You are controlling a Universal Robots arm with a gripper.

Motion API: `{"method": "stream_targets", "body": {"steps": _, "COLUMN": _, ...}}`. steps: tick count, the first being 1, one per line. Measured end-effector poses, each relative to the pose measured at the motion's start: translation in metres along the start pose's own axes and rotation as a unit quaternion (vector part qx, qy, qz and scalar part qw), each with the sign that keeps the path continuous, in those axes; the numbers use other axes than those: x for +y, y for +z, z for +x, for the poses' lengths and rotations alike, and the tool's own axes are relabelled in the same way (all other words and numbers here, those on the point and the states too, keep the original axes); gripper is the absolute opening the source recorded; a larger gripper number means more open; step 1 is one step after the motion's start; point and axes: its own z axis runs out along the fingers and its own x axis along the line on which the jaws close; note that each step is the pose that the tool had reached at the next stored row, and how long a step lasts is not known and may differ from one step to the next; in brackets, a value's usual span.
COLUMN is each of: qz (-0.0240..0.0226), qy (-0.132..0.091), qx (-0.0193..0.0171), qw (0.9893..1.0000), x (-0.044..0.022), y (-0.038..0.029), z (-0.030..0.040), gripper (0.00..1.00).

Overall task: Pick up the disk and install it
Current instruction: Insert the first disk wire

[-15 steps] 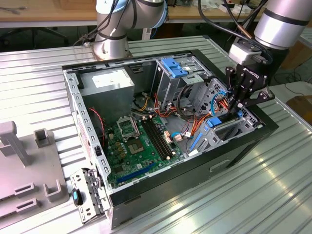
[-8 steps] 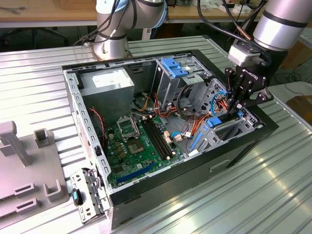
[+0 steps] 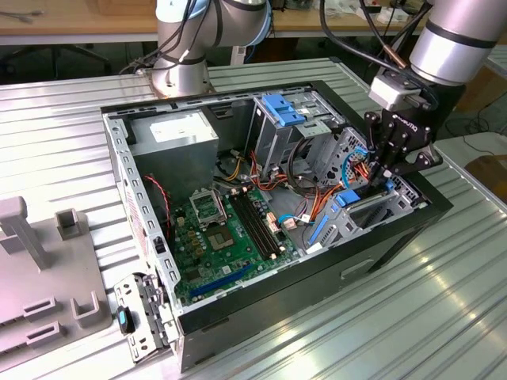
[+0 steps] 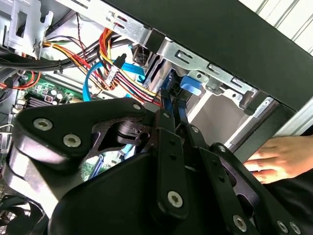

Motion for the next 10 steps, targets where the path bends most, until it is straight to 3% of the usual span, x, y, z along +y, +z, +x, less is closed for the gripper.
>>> {"method": "stream_targets", "body": {"steps": 7, "qz": -0.0001, "qy": 0.0, "qx": -0.0038, "qw": 1.0, "x": 0.0, "y": 0.0031, "z": -0.0003, "gripper": 0.17}}
{"method": "stream_targets", "body": {"steps": 8, "qz": -0.0001, "qy": 0.0, "qx": -0.0029, "qw": 1.0, "x": 0.0, "y": -0.0007, "z": 0.0001, "gripper": 0.24}}
{"method": "stream_targets", "body": {"steps": 10, "qz": -0.0001, "qy": 0.0, "qx": -0.0028, "qw": 1.0, "x": 0.0, "y": -0.0109, "z": 0.0012, "gripper": 0.24}}
